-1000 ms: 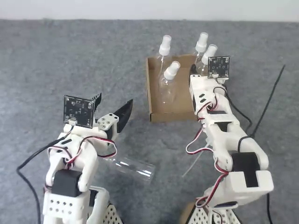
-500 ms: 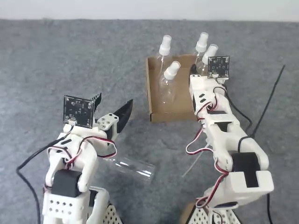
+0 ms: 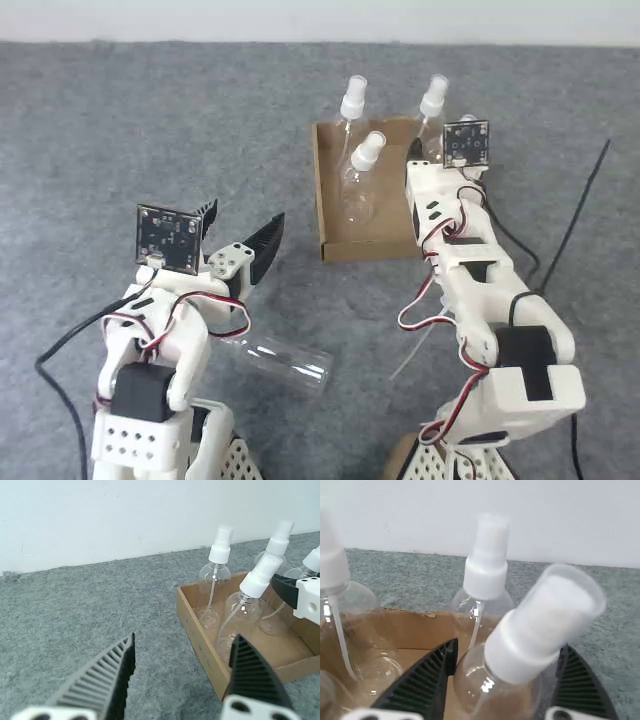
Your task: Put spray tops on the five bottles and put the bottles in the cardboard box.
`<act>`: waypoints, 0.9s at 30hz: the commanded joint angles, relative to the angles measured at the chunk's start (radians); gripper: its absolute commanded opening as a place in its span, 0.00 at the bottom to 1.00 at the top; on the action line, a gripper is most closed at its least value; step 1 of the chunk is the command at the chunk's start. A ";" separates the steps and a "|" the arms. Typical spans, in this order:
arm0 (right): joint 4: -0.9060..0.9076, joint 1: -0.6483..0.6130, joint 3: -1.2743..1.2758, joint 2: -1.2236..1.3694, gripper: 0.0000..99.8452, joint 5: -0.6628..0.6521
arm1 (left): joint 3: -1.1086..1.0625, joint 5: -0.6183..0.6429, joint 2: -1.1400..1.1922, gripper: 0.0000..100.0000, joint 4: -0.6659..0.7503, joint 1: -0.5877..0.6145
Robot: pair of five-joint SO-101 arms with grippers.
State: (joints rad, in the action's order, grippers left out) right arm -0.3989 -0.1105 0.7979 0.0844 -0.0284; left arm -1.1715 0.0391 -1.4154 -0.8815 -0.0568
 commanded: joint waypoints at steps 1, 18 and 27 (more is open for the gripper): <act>-0.015 0.002 -0.011 -0.039 0.25 -0.034 | 0.007 0.002 -0.011 0.28 0.031 0.000; 0.564 0.012 -0.060 -0.538 0.25 -0.032 | 0.007 0.002 -0.011 0.28 0.031 0.000; 1.359 -0.019 -0.229 -0.809 0.25 -0.037 | 0.015 0.002 -0.009 0.28 0.023 0.008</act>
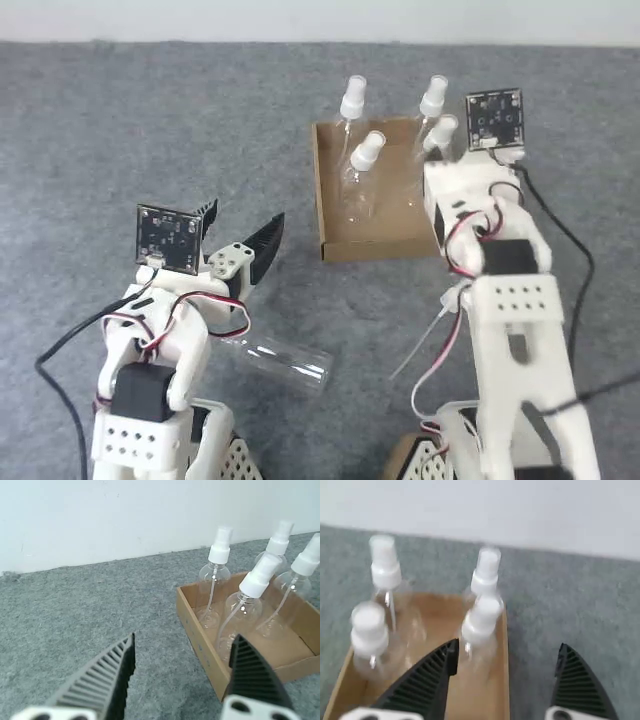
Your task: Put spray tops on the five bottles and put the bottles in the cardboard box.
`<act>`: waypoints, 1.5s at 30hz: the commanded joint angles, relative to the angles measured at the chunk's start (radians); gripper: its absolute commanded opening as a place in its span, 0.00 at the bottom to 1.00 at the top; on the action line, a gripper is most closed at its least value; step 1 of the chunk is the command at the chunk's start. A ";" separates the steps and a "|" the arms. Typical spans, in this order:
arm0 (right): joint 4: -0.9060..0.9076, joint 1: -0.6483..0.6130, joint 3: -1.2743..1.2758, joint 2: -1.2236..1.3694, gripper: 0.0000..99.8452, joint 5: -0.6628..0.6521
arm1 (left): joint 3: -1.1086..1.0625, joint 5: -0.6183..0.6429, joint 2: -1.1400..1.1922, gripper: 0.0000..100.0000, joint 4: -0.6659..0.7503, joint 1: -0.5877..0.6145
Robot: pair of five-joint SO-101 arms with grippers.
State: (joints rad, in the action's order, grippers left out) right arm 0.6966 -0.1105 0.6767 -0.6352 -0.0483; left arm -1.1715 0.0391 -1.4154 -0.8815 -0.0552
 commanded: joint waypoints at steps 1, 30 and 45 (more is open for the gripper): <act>0.331 -0.039 -0.127 -0.096 0.25 -0.017 | 0.016 0.002 -0.009 0.28 0.023 0.006; 0.553 -0.954 -0.178 0.372 0.26 -0.021 | 0.938 -0.256 1.100 0.28 -0.267 0.763; 0.429 -1.058 -0.110 0.375 0.26 -0.028 | 0.941 -0.255 1.135 0.28 -0.232 0.758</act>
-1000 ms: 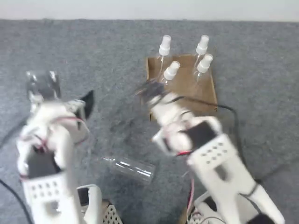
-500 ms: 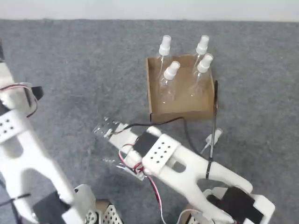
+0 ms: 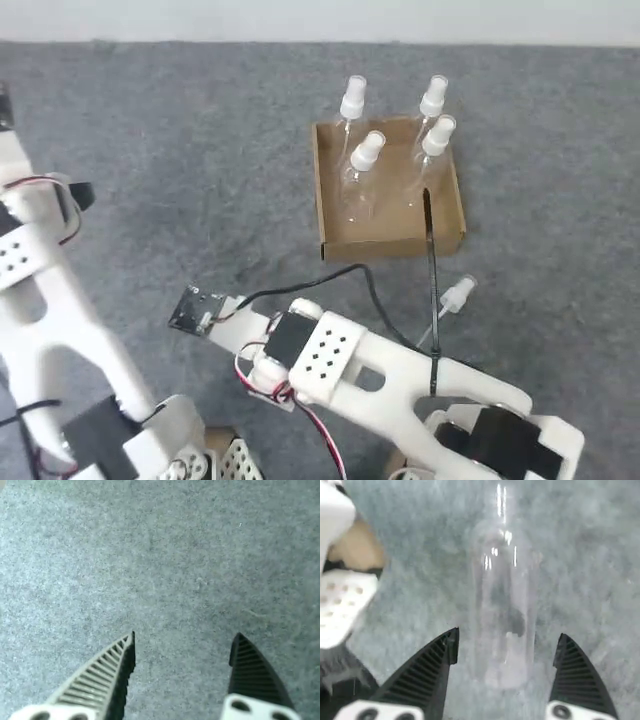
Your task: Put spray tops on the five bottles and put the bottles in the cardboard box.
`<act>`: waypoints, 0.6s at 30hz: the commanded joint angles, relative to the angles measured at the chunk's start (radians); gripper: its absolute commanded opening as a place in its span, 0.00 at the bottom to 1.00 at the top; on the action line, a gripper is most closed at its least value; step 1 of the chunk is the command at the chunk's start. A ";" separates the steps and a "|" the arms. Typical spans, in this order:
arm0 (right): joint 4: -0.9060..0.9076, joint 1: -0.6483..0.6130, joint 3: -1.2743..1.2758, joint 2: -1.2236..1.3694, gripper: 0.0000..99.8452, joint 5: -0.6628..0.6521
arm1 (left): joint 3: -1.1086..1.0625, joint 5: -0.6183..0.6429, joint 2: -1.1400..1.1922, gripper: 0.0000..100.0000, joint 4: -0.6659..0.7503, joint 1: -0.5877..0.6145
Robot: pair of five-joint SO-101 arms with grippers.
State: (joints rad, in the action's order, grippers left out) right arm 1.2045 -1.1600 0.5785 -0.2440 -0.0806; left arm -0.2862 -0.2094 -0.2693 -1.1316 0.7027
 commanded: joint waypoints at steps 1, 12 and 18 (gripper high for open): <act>-0.119 -0.007 0.017 -0.008 0.26 0.003 | 0.056 -0.006 -0.011 0.28 0.018 0.000; -0.268 0.073 0.107 0.084 0.19 0.003 | 0.056 -0.006 -0.012 0.28 0.017 0.003; -0.251 0.173 0.103 0.079 0.03 0.002 | 0.056 -0.006 -0.012 0.28 0.017 0.000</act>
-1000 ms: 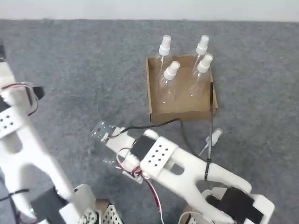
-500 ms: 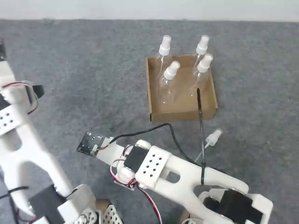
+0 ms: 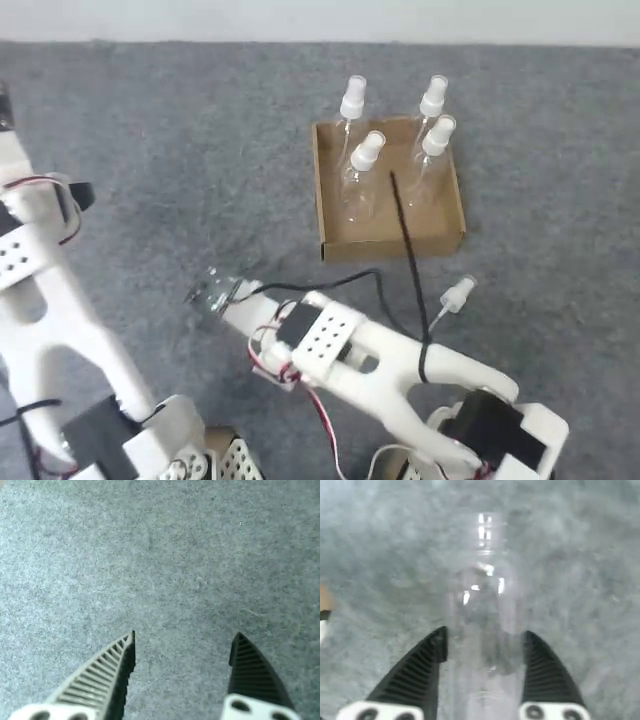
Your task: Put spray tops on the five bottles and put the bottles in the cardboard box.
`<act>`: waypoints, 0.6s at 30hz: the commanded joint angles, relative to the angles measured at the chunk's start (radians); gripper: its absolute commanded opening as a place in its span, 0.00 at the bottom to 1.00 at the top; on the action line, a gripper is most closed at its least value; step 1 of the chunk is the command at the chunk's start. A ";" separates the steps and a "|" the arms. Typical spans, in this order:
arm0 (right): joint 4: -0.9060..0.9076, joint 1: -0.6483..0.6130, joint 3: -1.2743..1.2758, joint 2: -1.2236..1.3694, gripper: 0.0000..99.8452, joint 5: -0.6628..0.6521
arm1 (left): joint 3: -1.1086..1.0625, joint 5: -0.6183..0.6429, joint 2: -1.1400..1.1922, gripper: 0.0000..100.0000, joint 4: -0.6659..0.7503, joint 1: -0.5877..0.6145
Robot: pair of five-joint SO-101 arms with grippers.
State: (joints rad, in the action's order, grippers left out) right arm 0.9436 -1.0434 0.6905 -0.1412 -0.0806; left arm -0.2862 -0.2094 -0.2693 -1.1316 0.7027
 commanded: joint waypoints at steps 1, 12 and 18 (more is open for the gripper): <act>0.033 0.073 -0.017 -0.035 0.03 0.003 | 0.056 -0.006 -0.012 0.28 0.017 0.000; 0.748 0.463 -0.462 -0.404 0.01 -0.180 | 0.268 -0.006 -0.014 0.28 -0.290 -0.115; 0.840 0.993 -0.583 -0.456 0.01 -0.477 | 0.363 0.002 -0.014 0.27 -0.505 -0.526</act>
State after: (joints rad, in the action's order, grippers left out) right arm 1.7492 -0.3314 0.1933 -0.5539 -0.4519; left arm 0.0115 -0.2079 -0.2677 -1.5627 0.3897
